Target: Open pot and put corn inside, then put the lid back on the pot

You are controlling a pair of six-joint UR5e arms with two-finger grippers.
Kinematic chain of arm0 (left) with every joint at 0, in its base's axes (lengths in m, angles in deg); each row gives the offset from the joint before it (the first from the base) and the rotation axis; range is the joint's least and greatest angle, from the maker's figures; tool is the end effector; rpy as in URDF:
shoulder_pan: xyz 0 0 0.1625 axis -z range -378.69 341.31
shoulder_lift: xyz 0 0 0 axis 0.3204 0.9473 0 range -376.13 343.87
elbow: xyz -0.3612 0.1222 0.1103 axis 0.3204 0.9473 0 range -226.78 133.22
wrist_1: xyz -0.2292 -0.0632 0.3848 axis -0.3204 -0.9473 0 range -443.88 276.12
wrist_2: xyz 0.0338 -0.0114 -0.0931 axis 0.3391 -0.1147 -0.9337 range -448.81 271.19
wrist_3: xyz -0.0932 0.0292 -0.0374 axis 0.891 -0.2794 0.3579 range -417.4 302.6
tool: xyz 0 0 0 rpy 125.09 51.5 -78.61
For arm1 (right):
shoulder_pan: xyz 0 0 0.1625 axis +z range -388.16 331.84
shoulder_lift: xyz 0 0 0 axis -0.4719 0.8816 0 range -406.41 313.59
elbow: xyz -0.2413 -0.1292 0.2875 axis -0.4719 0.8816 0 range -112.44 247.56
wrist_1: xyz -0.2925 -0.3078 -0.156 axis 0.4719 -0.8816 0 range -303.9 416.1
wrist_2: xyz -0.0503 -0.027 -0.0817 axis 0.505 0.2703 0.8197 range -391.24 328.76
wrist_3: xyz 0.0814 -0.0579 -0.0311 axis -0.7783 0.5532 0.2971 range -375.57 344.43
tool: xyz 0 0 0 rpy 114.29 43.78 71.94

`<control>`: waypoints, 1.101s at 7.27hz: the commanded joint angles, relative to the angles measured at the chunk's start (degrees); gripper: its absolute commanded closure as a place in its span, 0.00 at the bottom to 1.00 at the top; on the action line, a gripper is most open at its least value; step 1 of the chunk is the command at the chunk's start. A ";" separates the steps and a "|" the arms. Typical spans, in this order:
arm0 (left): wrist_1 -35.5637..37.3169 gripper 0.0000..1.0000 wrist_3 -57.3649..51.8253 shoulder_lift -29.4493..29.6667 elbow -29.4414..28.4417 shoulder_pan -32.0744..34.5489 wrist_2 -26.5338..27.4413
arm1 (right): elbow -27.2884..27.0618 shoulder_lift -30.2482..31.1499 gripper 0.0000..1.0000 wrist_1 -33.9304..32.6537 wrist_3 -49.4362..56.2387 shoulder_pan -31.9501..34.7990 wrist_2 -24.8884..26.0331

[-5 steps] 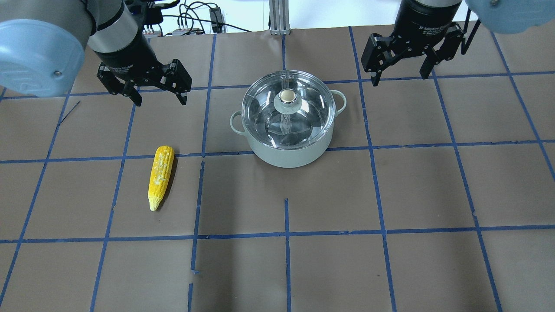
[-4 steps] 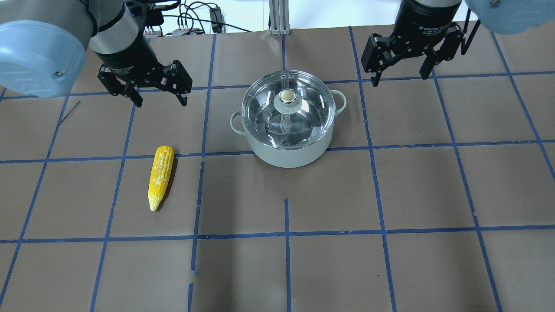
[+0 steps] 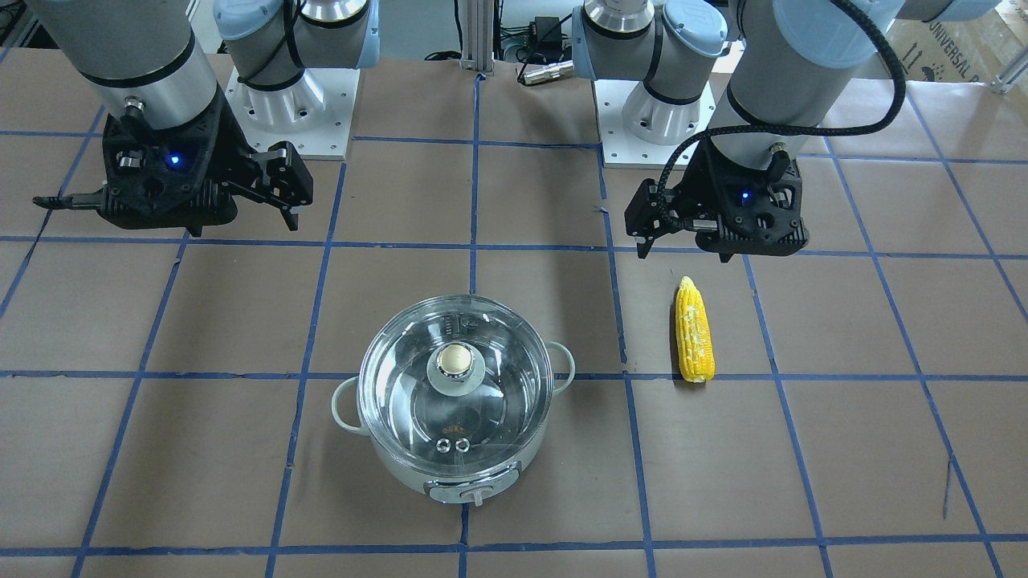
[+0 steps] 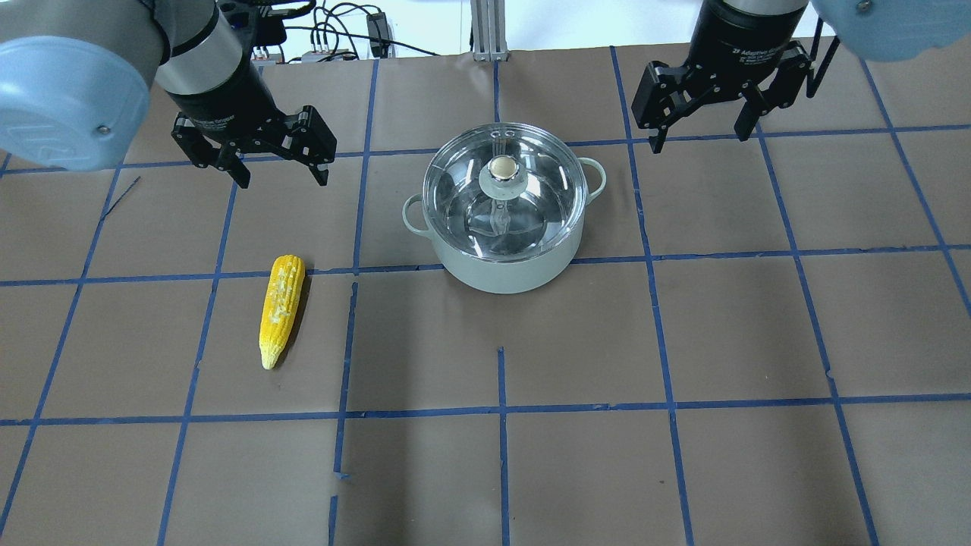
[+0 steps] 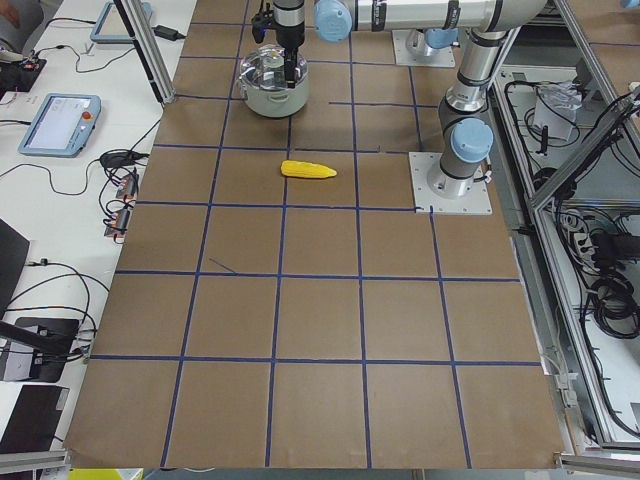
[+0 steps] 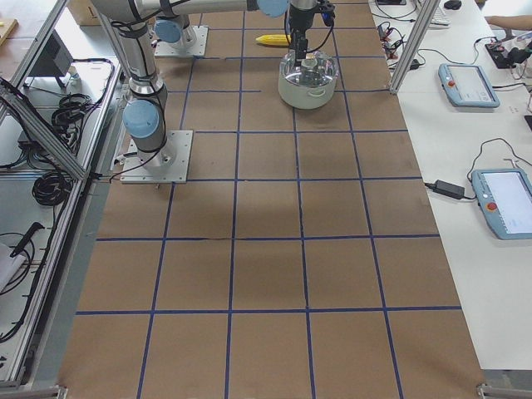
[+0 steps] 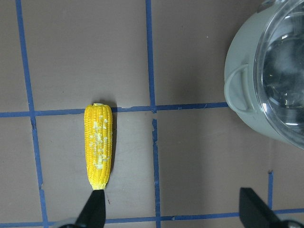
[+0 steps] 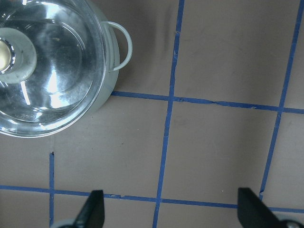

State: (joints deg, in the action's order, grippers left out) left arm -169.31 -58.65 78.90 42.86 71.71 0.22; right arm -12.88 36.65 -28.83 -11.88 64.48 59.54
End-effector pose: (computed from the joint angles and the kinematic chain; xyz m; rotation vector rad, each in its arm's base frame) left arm -0.1389 -0.5642 0.4180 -0.0450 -3.1243 -0.0023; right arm 0.1584 -0.5682 0.4675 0.1733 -3.1229 -0.0673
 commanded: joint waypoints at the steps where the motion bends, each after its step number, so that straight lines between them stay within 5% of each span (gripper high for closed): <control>1: 0.87 0.00 -0.24 0.59 0.19 -0.22 -0.08 | -0.07 -0.44 0.00 -0.49 0.35 -0.52 0.27; 5: 7.87 0.00 -6.13 3.83 4.47 -3.20 0.09 | 2.92 -9.28 0.00 -6.26 -13.34 9.02 -1.40; 8: 31.10 0.00 -8.68 3.93 21.14 -4.00 0.18 | 2.93 -14.06 0.02 -13.66 -21.50 14.39 -1.48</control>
State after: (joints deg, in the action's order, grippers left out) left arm -148.94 -66.49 82.62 57.30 68.09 0.38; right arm -9.53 23.84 -40.43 -29.77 76.17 58.07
